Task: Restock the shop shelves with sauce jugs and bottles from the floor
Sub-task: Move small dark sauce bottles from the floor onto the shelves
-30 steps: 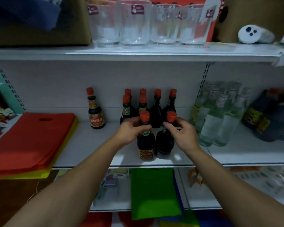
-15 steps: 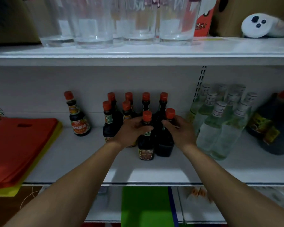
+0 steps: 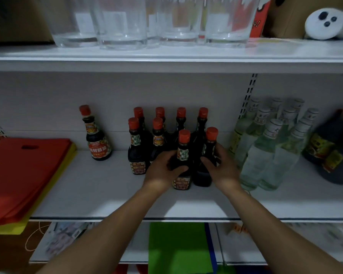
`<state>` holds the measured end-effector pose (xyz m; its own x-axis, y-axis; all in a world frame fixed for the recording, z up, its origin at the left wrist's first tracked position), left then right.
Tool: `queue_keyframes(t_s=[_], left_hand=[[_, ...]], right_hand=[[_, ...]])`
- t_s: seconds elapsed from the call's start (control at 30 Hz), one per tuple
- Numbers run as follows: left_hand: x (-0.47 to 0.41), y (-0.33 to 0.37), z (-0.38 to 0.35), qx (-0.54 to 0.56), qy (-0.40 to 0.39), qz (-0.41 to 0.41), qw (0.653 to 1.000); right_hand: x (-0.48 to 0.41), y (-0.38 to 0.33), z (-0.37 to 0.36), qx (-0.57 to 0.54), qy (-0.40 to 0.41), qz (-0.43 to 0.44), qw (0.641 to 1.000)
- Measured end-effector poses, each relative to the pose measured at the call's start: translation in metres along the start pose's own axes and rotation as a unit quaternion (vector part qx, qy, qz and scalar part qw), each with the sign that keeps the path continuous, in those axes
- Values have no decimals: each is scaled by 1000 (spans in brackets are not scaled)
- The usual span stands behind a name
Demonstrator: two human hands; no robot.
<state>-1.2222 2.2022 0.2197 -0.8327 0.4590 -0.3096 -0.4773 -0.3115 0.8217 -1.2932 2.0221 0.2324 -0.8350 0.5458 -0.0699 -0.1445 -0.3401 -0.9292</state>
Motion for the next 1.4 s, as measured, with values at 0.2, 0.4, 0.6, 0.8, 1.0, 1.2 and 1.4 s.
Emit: queue_keyframes(t_s=[0.2, 0.4, 0.6, 0.8, 1.0, 1.2, 1.4], left_hand=[[15, -15, 1, -4, 37, 43, 998], [38, -43, -15, 208, 197, 207, 936], [40, -64, -33, 333, 305, 304, 839], [38, -59, -34, 278, 338, 339, 833], [26, -64, -42, 272, 335, 353, 830], [27, -62, -43, 282, 379, 345, 811], [29, -56, -41, 272, 374, 344, 818]], right_hand=[[3, 11, 0, 14, 0, -30, 999], [-2, 15, 0, 13, 9, -44, 999], [-15, 36, -6, 0, 20, -83, 996], [-26, 37, -17, 10, 34, -47, 998], [-37, 37, -22, -2, 30, -40, 999], [-38, 41, -22, 15, 43, -38, 998], [-38, 41, -22, 18, 43, -36, 998]])
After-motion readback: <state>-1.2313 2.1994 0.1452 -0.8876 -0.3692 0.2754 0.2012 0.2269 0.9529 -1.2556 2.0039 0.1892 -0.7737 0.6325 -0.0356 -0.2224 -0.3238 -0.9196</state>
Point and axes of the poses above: each hand's wrist, its own x-axis away from the middle knuckle, its own z-axis out of the back of the hand, y = z × x, the point moved 10 cm from there along -x, towards the middle knuckle, and after that the axes turned 12 degrees about -z, right-handed, at the moved point
